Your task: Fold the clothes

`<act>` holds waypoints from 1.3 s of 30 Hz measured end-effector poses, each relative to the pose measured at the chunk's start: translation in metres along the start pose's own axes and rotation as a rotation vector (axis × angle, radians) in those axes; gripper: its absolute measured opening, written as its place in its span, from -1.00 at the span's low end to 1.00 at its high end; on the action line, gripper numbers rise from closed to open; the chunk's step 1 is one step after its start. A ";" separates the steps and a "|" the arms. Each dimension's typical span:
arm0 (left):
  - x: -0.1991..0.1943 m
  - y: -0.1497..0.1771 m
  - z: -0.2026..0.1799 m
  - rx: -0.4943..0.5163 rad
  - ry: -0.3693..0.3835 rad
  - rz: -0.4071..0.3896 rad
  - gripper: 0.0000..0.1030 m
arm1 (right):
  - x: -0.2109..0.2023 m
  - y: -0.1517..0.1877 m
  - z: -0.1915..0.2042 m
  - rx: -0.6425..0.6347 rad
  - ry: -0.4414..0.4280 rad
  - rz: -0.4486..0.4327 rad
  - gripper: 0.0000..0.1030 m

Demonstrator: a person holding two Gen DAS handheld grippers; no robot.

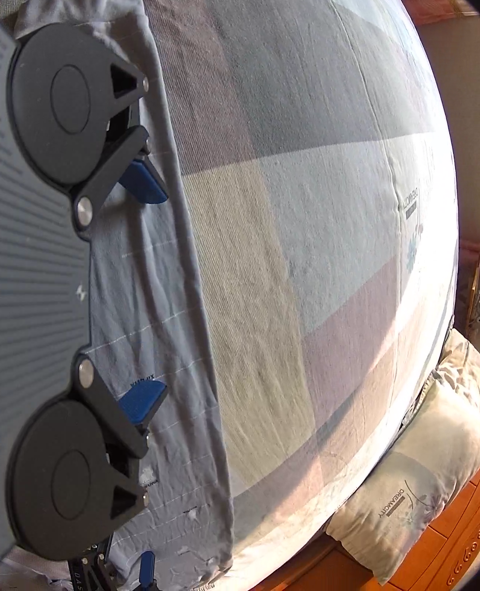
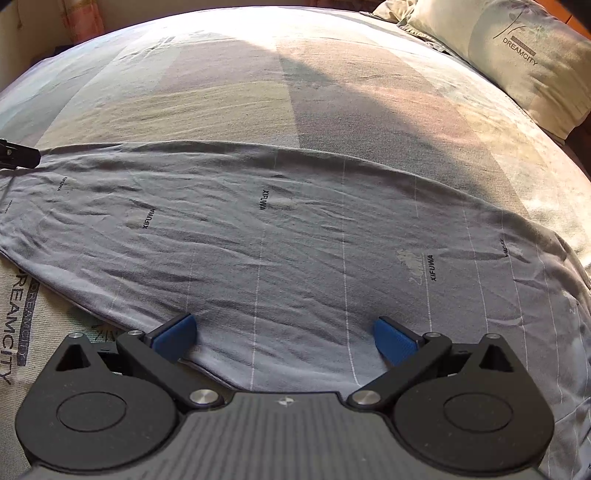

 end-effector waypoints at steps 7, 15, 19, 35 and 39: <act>-0.008 0.009 0.047 -0.033 -0.129 0.030 0.98 | -0.001 0.000 -0.001 0.000 -0.001 -0.009 1.00; -0.022 0.016 0.081 -0.120 -0.208 0.005 0.97 | -0.001 0.001 -0.001 0.001 0.003 -0.025 1.00; -0.022 0.012 0.041 -0.018 -0.106 -0.019 0.97 | -0.001 0.001 -0.001 0.002 0.004 -0.017 1.00; -0.036 0.031 0.030 0.214 -0.207 0.000 0.98 | 0.000 0.002 0.000 0.005 0.013 -0.016 1.00; -0.027 0.038 0.015 0.260 -0.220 0.003 0.98 | 0.000 0.000 0.000 0.011 0.019 0.000 1.00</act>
Point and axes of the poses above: each gripper's, at about its wrist camera, not at the fingertips, and x roughly the way its jaws point, z to its left, y to its underside, the point moved 2 cm from there along x, roughly the way its jaws point, and after that the axes turned 5 degrees about -y, right-handed, at the moved point
